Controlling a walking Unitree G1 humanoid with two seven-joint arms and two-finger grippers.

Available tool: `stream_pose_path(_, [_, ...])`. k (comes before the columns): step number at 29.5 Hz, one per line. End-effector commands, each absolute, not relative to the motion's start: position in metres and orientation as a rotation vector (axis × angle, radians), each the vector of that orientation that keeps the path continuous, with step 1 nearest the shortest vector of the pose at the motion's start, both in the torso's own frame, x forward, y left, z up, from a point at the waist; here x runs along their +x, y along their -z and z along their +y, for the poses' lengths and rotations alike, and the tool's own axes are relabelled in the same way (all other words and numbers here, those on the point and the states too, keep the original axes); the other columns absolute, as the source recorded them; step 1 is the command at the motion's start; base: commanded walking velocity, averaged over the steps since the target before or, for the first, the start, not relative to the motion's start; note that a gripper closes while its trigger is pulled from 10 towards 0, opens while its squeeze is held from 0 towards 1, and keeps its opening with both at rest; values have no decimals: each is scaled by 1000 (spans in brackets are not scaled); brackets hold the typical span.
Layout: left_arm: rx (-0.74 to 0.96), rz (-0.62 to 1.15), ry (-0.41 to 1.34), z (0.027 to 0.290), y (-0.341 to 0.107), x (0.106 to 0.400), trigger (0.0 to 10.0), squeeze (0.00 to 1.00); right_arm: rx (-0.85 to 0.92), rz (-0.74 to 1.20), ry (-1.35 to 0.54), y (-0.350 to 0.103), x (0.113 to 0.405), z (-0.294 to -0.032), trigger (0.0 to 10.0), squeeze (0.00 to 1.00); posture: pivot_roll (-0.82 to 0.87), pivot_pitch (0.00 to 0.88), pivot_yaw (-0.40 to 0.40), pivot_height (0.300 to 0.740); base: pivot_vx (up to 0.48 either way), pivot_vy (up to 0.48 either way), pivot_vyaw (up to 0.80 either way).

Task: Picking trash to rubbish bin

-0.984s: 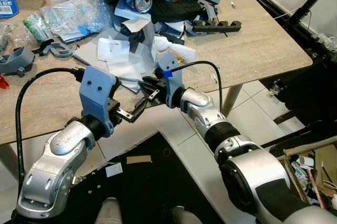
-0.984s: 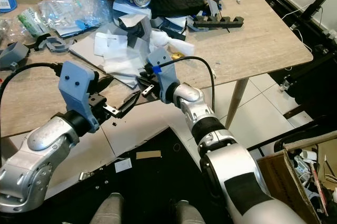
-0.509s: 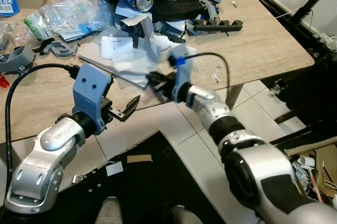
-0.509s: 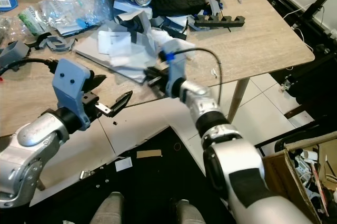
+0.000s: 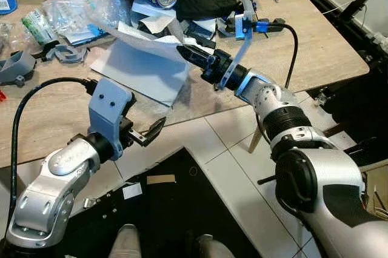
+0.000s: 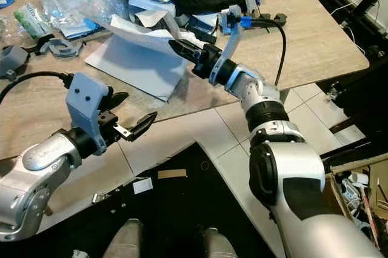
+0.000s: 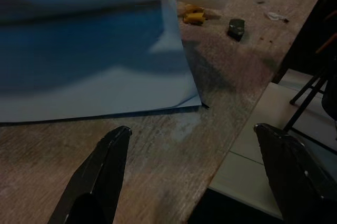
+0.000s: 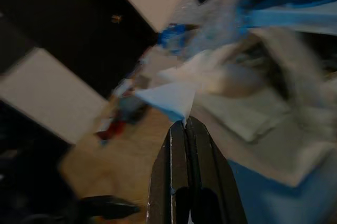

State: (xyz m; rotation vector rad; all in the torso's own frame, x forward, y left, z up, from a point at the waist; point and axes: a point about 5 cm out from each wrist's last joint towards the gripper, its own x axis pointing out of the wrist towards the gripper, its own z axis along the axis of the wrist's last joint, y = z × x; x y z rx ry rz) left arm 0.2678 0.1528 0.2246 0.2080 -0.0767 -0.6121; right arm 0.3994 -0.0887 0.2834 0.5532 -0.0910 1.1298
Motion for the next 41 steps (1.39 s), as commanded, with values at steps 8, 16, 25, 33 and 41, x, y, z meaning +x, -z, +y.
stream_pose_path(8, [211,-69,620,151,-221,271,10000,0,793,-234,-1352,-321,385,-108,0,0,270,284,-124,740,0,0,0])
stream_pose_path(16, [211,-72,620,150,-222,271,10000,0,748,-228,-1411,-321,380,-109,0,0,270,284,-124,740,0,0,0])
stream_pose_path(25, [197,-80,598,148,-218,273,10000,0,907,-467,-1208,-350,387,-136,0,0,253,262,-122,740,0,0,0])
stream_pose_path(33, [185,-84,594,147,-216,275,10000,0,1058,-679,-1087,-388,386,-170,0,0,249,235,-112,740,0,0,0])
stream_pose_path(41, [180,-92,591,149,-217,273,10000,0,1014,-742,-1068,-421,374,-185,0,0,245,204,-98,740,0,0,0])
